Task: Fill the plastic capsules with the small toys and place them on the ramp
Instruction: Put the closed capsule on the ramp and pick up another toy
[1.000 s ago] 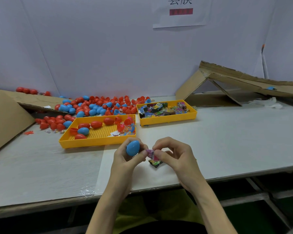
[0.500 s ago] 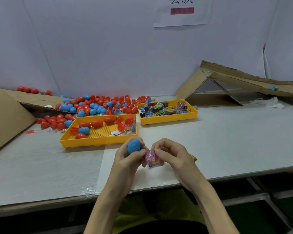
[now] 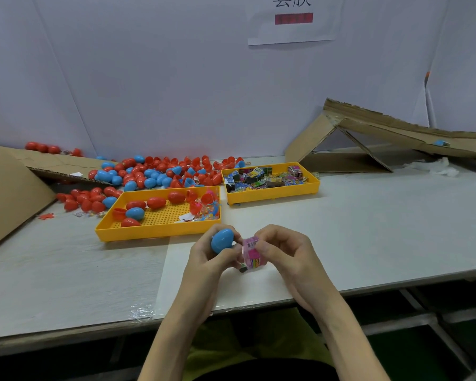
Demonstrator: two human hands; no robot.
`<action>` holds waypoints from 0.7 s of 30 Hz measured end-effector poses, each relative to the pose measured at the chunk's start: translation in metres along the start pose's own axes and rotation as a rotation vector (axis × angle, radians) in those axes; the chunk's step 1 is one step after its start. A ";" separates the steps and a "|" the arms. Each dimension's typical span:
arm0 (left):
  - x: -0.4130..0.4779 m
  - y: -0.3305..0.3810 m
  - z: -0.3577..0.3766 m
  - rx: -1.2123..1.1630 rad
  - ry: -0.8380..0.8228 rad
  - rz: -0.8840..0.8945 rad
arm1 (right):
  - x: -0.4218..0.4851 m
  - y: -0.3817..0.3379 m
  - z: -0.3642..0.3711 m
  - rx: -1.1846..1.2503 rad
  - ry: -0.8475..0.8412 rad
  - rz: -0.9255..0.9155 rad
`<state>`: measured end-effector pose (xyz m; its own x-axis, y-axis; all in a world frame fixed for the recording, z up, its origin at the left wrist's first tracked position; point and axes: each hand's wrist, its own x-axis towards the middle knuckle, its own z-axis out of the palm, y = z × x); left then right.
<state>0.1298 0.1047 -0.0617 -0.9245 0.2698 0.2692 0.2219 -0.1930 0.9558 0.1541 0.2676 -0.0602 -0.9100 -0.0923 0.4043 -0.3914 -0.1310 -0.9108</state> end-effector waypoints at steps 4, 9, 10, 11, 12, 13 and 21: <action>0.000 -0.001 0.000 0.031 0.065 0.007 | 0.000 0.002 -0.002 0.023 0.143 -0.058; -0.002 -0.001 0.002 0.158 0.064 0.043 | 0.001 0.002 0.002 -0.054 0.193 -0.076; -0.003 0.000 0.002 0.165 0.046 0.054 | 0.001 0.002 0.002 -0.064 0.202 -0.076; -0.004 0.001 0.003 0.165 0.016 0.060 | 0.001 0.003 0.002 -0.072 0.206 -0.075; -0.005 0.003 0.003 0.163 -0.020 0.062 | 0.001 0.003 0.002 -0.082 0.207 -0.075; -0.006 0.004 0.004 0.161 -0.055 0.062 | 0.001 0.004 0.002 -0.092 0.205 -0.077; -0.003 0.004 0.003 0.107 -0.106 -0.008 | 0.000 0.002 0.003 -0.094 0.203 -0.072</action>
<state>0.1348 0.1058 -0.0583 -0.8896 0.3705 0.2669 0.2514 -0.0906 0.9636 0.1538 0.2643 -0.0623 -0.8844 0.1151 0.4523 -0.4589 -0.0371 -0.8877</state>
